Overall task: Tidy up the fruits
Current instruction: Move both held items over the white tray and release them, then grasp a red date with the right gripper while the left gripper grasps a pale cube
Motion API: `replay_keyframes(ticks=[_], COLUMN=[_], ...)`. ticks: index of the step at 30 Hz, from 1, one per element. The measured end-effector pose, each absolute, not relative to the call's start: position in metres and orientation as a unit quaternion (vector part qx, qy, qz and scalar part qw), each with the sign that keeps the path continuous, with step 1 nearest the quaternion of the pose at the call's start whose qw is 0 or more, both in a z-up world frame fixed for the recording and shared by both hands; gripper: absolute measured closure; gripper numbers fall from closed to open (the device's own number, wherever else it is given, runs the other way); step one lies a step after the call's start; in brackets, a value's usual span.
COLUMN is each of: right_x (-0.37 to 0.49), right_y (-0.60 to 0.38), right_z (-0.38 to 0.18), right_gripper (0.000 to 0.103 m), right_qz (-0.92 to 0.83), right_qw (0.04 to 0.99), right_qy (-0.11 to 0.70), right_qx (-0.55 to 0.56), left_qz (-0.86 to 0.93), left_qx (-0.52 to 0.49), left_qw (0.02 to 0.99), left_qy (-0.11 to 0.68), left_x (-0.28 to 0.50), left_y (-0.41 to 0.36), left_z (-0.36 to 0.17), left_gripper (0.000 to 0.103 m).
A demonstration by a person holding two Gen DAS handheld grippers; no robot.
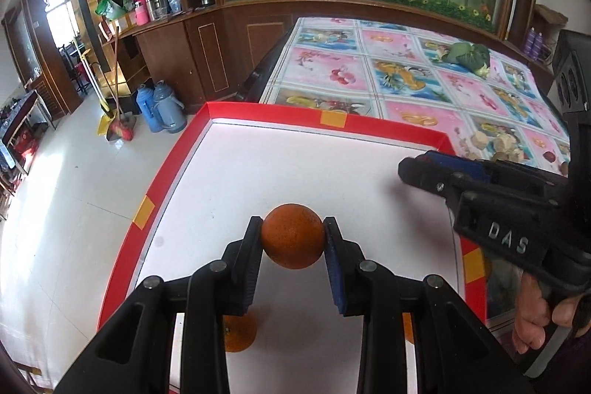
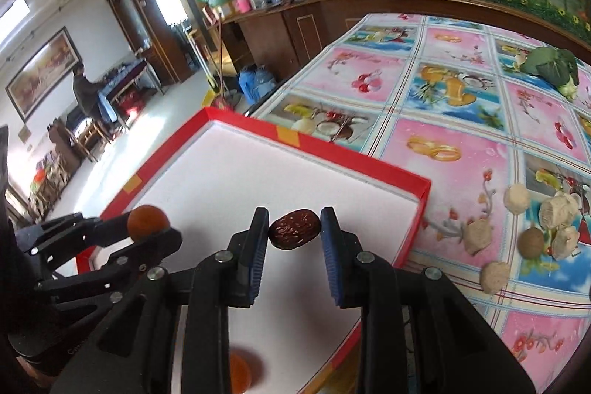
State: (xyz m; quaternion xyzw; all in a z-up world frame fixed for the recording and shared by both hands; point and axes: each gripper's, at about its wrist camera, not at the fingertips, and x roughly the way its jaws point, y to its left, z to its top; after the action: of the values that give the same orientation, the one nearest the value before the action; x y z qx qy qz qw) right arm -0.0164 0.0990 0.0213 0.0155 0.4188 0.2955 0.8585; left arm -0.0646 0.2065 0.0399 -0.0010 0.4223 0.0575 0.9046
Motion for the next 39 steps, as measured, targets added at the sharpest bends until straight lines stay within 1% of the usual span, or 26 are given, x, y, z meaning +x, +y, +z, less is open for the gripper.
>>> replay_keyframes(ticks=[9, 14, 16, 17, 18, 19, 20, 23, 26, 29, 32, 36, 39], right_x=[-0.01, -0.013, -0.012, -0.011, -0.01, -0.01, -0.01, -0.009, -0.005, 0.002, 0.014, 0.028, 0.031], right_y=[0.093, 0.094, 0.093, 0.091, 0.088, 0.084, 0.08, 0.064, 0.046, 0.016, -0.024, -0.085, -0.123], right_z=[0.002, 0.002, 0.003, 0.004, 0.006, 0.008, 0.012, 0.026, 0.038, 0.048, 0.053, 0.052, 0.046], right_gripper=[0.072, 0.072, 0.071, 0.071, 0.067, 0.063, 0.062, 0.057, 0.056, 0.056, 0.056, 0.056, 0.056], right_qz=[0.285, 0.285, 0.288, 0.288, 0.287, 0.286, 0.285, 0.276, 0.268, 0.247, 0.219, 0.186, 0.166], right_qw=[0.844, 0.845, 0.841, 0.84, 0.841, 0.843, 0.846, 0.859, 0.867, 0.875, 0.879, 0.874, 0.871], right_qy=[0.454, 0.453, 0.457, 0.459, 0.459, 0.456, 0.451, 0.429, 0.419, 0.413, 0.416, 0.428, 0.441], right_qx=[-0.005, -0.015, -0.015, -0.013, -0.008, 0.0, 0.006, 0.023, 0.038, 0.058, 0.086, 0.132, 0.141], left_qz=[0.076, 0.091, 0.095, 0.098, 0.102, 0.105, 0.109, 0.112, 0.104, 0.088, 0.062, 0.027, 0.01], left_qx=[0.004, 0.004, 0.005, 0.005, 0.003, 0.002, 0.002, 0.002, 0.006, 0.02, 0.038, 0.06, 0.071], left_qw=[0.89, 0.888, 0.887, 0.886, 0.886, 0.887, 0.887, 0.887, 0.889, 0.892, 0.895, 0.896, 0.893], left_qy=[0.449, 0.451, 0.452, 0.452, 0.452, 0.451, 0.448, 0.447, 0.446, 0.443, 0.44, 0.44, 0.444], left_x=[-0.056, -0.057, -0.057, -0.058, -0.059, -0.059, -0.061, -0.06, -0.057, -0.053, -0.047, -0.031, -0.02], left_y=[0.216, 0.219, 0.218, 0.219, 0.219, 0.22, 0.219, 0.216, 0.204, 0.183, 0.158, 0.123, 0.103], left_z=[0.02, 0.021, 0.021, 0.022, 0.023, 0.024, 0.026, 0.03, 0.036, 0.044, 0.05, 0.054, 0.053], left_gripper=[0.071, 0.07, 0.067, 0.062, 0.055, 0.052, 0.05, 0.05, 0.049, 0.045, 0.045, 0.045, 0.045])
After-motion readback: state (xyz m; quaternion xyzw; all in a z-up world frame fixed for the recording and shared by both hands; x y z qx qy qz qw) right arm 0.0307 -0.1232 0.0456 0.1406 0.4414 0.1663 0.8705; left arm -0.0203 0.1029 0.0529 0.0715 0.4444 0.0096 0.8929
